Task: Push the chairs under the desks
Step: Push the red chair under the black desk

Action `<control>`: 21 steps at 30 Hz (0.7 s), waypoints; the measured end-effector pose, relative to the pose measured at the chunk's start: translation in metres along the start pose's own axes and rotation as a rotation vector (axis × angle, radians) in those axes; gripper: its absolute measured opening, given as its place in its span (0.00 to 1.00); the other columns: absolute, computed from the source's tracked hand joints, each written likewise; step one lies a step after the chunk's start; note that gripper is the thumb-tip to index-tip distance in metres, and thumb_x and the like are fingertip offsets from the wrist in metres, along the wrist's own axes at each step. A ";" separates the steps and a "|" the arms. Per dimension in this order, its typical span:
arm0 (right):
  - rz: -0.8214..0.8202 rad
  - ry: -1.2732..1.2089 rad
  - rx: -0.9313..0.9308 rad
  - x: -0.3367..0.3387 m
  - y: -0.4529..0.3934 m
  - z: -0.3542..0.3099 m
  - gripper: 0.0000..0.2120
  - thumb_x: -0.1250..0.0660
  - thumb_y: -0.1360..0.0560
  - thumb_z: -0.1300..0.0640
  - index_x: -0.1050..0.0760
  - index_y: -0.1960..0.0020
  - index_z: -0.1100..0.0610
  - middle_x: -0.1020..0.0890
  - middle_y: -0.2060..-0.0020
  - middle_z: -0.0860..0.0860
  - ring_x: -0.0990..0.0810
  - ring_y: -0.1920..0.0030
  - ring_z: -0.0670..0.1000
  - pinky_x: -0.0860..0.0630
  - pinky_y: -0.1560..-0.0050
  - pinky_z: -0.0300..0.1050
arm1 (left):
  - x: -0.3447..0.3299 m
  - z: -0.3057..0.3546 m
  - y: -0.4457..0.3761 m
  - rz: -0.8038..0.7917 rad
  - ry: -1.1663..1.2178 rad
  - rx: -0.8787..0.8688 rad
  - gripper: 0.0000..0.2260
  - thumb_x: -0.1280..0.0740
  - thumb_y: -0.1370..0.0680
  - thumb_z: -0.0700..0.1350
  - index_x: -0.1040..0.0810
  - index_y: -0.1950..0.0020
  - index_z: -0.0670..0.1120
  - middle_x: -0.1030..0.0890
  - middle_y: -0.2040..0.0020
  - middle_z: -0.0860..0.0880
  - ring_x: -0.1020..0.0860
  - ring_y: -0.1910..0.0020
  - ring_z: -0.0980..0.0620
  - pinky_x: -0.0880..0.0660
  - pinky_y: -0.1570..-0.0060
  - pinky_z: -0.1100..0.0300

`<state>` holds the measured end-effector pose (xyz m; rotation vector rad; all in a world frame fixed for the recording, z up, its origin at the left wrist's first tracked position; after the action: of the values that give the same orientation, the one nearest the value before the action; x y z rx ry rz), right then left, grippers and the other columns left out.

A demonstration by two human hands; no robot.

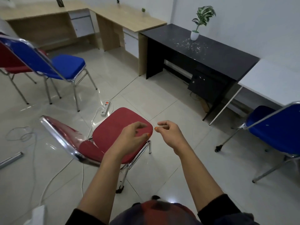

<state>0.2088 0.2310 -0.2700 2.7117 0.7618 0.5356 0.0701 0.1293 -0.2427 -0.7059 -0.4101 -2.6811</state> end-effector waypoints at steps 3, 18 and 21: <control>-0.017 0.017 0.007 -0.011 -0.007 -0.007 0.08 0.30 0.22 0.54 0.23 0.44 0.51 0.20 0.47 0.50 0.22 0.50 0.42 0.29 0.58 0.37 | 0.010 -0.008 0.004 0.019 0.014 0.010 0.17 0.30 0.23 0.51 0.25 0.34 0.54 0.24 0.36 0.56 0.25 0.41 0.56 0.29 0.47 0.60; -0.297 0.051 -0.009 -0.133 -0.039 -0.014 0.09 0.27 0.29 0.47 0.22 0.50 0.45 0.19 0.50 0.47 0.17 0.49 0.51 0.26 0.35 0.59 | 0.066 -0.075 0.014 0.110 -0.051 0.188 0.19 0.30 0.22 0.49 0.26 0.32 0.51 0.24 0.34 0.53 0.26 0.41 0.56 0.30 0.45 0.60; -0.280 0.015 -0.031 -0.138 -0.047 -0.015 0.05 0.29 0.23 0.54 0.23 0.49 0.49 0.20 0.50 0.50 0.18 0.56 0.49 0.22 0.48 0.47 | 0.071 -0.086 0.011 0.062 -0.056 0.188 0.19 0.30 0.22 0.48 0.26 0.32 0.51 0.25 0.33 0.53 0.26 0.40 0.55 0.29 0.45 0.59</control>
<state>0.0723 0.1974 -0.3108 2.5161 1.1042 0.4973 -0.0196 0.0710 -0.2761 -0.7264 -0.6351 -2.5278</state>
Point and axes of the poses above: each hand's wrist, its own y-axis away from the middle knuckle, its own x-axis out of the back of the hand, z = x × y, the point moved 10 cm from there along -y, towards the middle knuckle
